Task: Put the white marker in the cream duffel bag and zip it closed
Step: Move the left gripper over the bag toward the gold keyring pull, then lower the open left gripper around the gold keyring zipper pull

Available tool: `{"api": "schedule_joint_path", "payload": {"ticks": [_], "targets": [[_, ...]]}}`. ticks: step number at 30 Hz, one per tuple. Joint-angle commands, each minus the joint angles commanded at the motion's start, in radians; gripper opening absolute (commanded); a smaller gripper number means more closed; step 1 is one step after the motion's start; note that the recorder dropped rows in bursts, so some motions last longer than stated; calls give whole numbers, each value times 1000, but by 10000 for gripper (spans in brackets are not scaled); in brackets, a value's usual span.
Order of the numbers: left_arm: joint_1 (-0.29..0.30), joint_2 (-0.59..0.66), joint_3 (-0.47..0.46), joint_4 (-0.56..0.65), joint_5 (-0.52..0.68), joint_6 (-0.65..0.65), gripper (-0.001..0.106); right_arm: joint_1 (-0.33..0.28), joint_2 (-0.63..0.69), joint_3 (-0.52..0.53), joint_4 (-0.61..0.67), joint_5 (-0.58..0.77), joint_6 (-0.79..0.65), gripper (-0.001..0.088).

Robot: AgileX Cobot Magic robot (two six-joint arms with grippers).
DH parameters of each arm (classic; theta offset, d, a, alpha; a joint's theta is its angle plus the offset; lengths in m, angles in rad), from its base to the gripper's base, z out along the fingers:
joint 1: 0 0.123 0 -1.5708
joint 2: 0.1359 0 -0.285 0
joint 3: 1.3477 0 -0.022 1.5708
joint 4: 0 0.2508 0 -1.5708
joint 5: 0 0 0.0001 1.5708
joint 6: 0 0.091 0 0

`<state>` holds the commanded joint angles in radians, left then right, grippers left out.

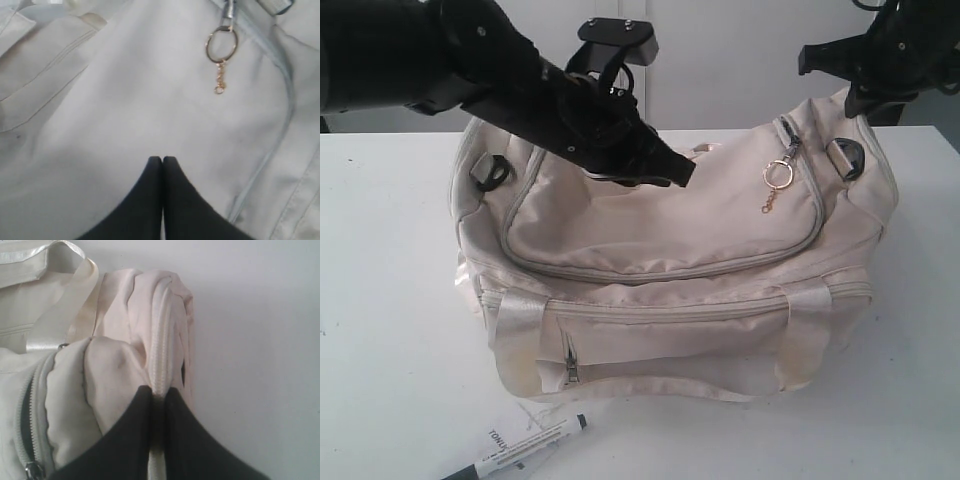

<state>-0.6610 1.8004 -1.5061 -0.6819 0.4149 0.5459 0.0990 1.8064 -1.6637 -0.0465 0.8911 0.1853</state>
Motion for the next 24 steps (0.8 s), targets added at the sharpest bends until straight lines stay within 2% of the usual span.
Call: {"api": "schedule_joint_path", "payload": {"ticks": [4,5,12,16,18,24], "targets": [[1,43,-45,-104,46,124,0,0,0,0,0,0,0,0],[1,65,-70,-161,66,176,0,0,0,0,0,-2,0,0],[12,130,-138,-264,138,297,0,0,0,0,0,-2,0,0],[70,186,-185,-439,255,461,0,0,0,0,0,1,0,0],[90,212,-208,-486,297,514,0,0,0,0,0,1,0,0],[90,271,-268,-508,286,594,0,0,0,0,0,-2,-3,0]]}}
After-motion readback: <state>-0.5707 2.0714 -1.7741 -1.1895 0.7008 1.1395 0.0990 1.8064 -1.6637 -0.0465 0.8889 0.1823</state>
